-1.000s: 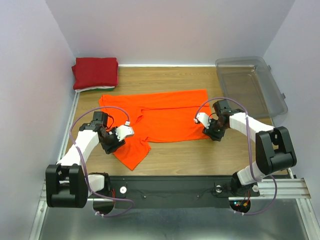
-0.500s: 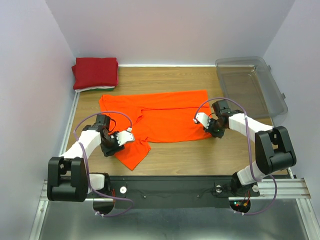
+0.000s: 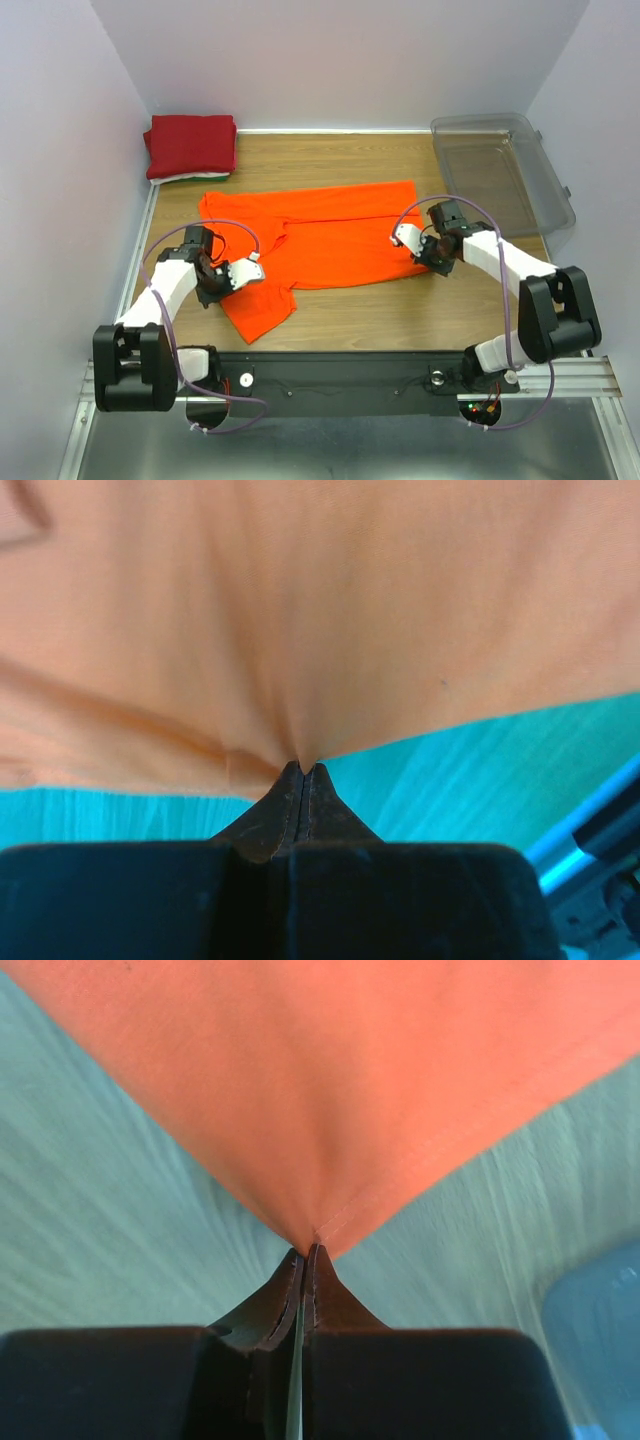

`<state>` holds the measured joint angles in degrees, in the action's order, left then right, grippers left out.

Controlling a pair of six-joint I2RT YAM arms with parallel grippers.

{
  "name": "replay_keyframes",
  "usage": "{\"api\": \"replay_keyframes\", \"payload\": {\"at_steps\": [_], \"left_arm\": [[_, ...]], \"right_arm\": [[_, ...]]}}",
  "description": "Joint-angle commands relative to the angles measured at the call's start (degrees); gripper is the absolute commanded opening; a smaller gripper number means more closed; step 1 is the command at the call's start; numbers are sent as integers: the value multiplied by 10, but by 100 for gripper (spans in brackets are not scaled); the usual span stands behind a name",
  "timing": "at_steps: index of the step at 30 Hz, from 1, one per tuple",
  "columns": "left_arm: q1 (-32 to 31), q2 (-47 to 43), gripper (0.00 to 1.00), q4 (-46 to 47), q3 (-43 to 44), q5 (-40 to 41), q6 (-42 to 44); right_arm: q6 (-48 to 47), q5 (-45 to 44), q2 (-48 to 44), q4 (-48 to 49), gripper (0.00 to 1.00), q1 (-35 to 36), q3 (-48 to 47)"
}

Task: Fold and stack the t-shirts
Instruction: Fold the tshirt

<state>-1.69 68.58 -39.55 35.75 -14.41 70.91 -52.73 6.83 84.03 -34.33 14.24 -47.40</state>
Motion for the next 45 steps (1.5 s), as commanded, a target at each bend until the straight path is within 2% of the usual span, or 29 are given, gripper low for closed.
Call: {"api": "replay_keyframes", "payload": {"at_steps": [1, 6, 11, 22, 24, 33, 34, 35, 36, 37, 42, 43, 45], "left_arm": [[30, -33, 0, -93, 62, -32, 20], [68, -18, 0, -126, 114, -61, 35], [88, 37, 0, -138, 195, -109, 26], [102, 189, 0, -164, 394, -157, 12], [107, 238, 0, -167, 435, -167, 8], [107, 369, 0, -153, 552, -185, -31], [107, 377, 5, -130, 559, -184, -44], [108, 392, 8, -116, 564, -182, -60], [109, 400, 17, -107, 566, -182, -67], [110, 411, 24, -92, 571, -181, -85], [134, 402, 49, -66, 559, -185, -120], [143, 384, 52, -62, 544, -185, -126], [147, 364, 53, -61, 524, -184, -132]], "right_arm": [[-1, -13, -55, -38, 1, -6, -6], [-8, -12, -55, -62, 1, -18, -40], [-12, -2, -8, -73, 1, -35, -111], [-29, 5, 144, -99, 1, -47, -306], [-33, 3, 181, -102, 1, -51, -345], [-30, 2, 324, -113, 2, -58, -483], [-27, -1, 335, -113, 4, -58, -490], [-26, -7, 347, -113, 13, -58, -506], [-24, -13, 358, -113, 26, -58, -514], [-12, -23, 376, -112, 50, -58, -521], [60, -3, 367, -114, 61, -67, -550], [82, 12, 347, -116, 61, -67, -546], [105, 27, 328, -123, 61, -67, -524]]}}
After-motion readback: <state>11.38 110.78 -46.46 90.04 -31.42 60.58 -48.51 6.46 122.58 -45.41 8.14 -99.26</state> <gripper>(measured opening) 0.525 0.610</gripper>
